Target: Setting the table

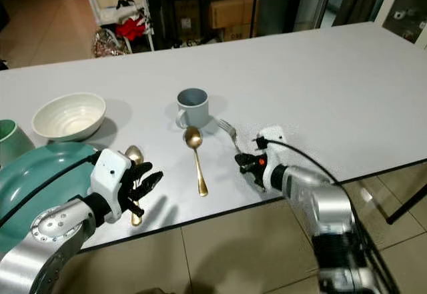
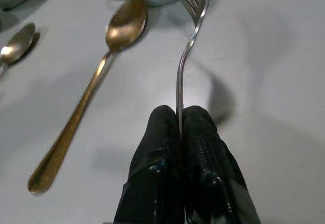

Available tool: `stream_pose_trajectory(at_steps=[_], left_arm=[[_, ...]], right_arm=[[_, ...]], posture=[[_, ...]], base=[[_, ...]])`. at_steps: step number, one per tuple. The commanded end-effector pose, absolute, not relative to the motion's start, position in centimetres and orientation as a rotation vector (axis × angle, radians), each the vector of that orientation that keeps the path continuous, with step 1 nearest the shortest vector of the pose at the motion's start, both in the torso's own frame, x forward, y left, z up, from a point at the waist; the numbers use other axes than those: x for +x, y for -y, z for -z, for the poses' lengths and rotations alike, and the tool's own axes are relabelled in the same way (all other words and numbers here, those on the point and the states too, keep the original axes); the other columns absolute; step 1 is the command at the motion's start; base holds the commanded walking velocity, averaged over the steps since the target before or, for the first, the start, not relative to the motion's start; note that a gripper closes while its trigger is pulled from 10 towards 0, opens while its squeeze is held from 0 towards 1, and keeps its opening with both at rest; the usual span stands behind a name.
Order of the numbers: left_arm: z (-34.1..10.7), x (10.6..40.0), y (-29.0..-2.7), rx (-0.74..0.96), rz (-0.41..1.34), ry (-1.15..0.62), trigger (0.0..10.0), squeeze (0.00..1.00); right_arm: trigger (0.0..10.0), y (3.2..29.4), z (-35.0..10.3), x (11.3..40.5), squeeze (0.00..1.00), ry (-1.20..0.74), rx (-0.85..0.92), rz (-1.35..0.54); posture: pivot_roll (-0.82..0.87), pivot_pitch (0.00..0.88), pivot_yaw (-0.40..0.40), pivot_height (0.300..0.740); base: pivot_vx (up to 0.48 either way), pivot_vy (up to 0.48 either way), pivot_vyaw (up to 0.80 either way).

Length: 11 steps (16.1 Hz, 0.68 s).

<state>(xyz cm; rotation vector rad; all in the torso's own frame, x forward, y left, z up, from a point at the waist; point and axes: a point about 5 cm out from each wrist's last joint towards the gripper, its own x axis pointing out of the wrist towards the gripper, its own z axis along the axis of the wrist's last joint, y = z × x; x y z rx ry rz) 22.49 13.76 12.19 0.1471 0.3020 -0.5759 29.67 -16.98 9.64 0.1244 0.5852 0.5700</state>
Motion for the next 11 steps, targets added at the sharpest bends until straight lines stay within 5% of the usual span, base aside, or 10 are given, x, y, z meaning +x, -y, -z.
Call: stream_pose_trajectory(at_steps=[1, 11], left_arm=[[-12.6, 22.6, -14.1, 0.164, 0.573, -0.303, 10.0, 0.0], [-12.7, 22.2, -14.3, 0.171, 0.597, -0.336, 10.0, 0.0]], right_arm=[[10.0, 16.8, -9.5, 30.2, 0.0, -0.613, 0.115, -0.591], [10.0, 16.5, -8.0, 32.7, 0.0, -0.677, 0.198, -0.505]], posture=[[0.01, 0.0, 0.067, 0.74], [0.03, 0.0, 0.075, 0.74]], base=[[0.0, 0.0, 0.0], [0.0, 0.0, 0.0]])
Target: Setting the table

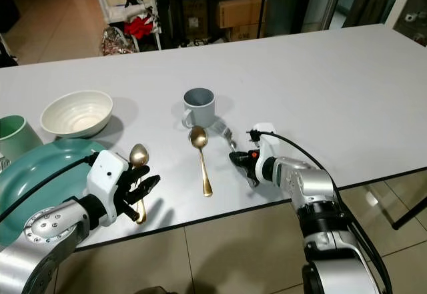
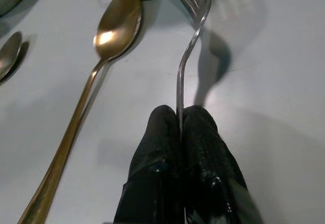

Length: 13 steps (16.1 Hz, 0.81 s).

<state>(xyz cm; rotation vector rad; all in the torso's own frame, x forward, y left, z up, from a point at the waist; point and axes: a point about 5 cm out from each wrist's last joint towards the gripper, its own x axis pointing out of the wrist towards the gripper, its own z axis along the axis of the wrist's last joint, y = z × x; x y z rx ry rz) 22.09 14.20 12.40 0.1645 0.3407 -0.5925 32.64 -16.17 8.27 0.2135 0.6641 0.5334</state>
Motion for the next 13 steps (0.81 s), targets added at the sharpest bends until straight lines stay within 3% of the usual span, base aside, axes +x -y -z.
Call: stream_pose_trajectory(at_steps=[1, 5, 6, 7, 13], left_arm=[[-12.71, 22.15, -14.21, 0.172, 0.603, -0.34, 10.0, 0.0], [-12.66, 22.12, -14.13, 0.178, 0.611, -0.346, 10.0, 0.0], [-12.69, 22.18, -14.05, 0.179, 0.615, -0.347, 10.0, 0.0], [-12.73, 22.21, -14.03, 0.179, 0.615, -0.346, 10.0, 0.0], [-12.6, 22.15, -14.04, 0.182, 0.614, -0.354, 10.0, 0.0]], right_arm=[[10.0, 16.48, -7.85, 32.74, 0.0, -0.683, 0.201, -0.496], [10.0, 16.19, -7.5, 32.71, 0.0, -0.696, 0.224, -0.502], [10.0, 16.1, -7.2, 32.58, 0.59, -0.709, 0.232, -0.502], [10.0, 16.04, -7.1, 32.54, 1.0, -0.713, 0.234, -0.502], [10.0, 16.14, -6.94, 32.56, 1.0, -0.72, 0.229, -0.485]], posture=[[0.03, 0.0, 0.077, 0.74], [0.03, 0.0, 0.079, 0.74], [0.03, 0.0, 0.077, 0.74], [0.03, 0.0, 0.077, 0.74], [0.03, 0.0, 0.073, 0.74]], base=[[0.0, 0.0, 0.0], [0.0, 0.0, 0.0], [0.0, 0.0, 0.0], [0.0, 0.0, 0.0], [0.0, 0.0, 0.0]])
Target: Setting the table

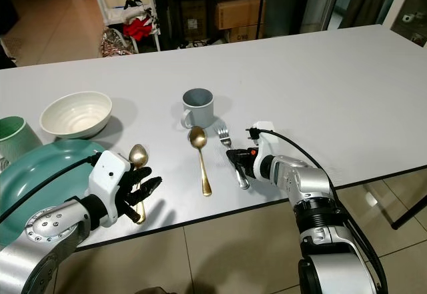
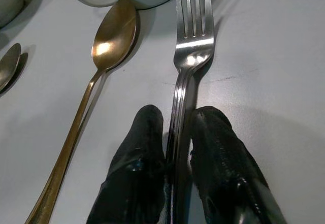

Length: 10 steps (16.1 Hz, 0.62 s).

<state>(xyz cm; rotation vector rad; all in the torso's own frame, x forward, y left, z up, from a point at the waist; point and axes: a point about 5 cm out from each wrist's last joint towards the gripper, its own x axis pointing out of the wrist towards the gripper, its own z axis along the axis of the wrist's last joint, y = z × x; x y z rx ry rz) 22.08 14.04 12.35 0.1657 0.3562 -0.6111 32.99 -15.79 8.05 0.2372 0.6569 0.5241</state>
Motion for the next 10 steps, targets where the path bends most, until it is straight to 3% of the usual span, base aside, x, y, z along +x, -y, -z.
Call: stream_pose_trajectory(at_steps=[1, 5, 8, 10], left_arm=[[-12.6, 22.2, -14.0, 0.181, 0.613, -0.354, 10.0, 0.0], [-12.8, 22.2, -13.9, 0.176, 0.598, -0.332, 10.0, 0.0], [-13.6, 22.5, -14.2, 0.139, 0.537, -0.265, 10.0, 0.0], [-14.7, 22.8, -14.5, 0.118, 0.427, -0.176, 10.0, 0.0]], right_arm=[[10.0, 16.3, -6.9, 32.5, 1.0, -0.719, 0.226, -0.474], [10.0, 17.6, -9.7, 31.5, 1.0, -0.594, 0.233, -0.473], [10.0, 17.9, -12.4, 29.5, 1.0, -0.455, 0.266, -0.484], [10.0, 17.3, -14.4, 27.1, 1.0, -0.301, 0.185, -0.456]], posture=[[0.03, 0.0, 0.074, 0.74], [0.03, 0.0, 0.071, 0.74], [0.01, 0.0, 0.077, 0.74], [0.0, 0.0, 0.084, 0.74]], base=[[0.0, 0.0, 0.0], [0.0, 0.0, 0.0], [0.0, 0.0, 0.0], [0.0, 0.0, 0.0]])
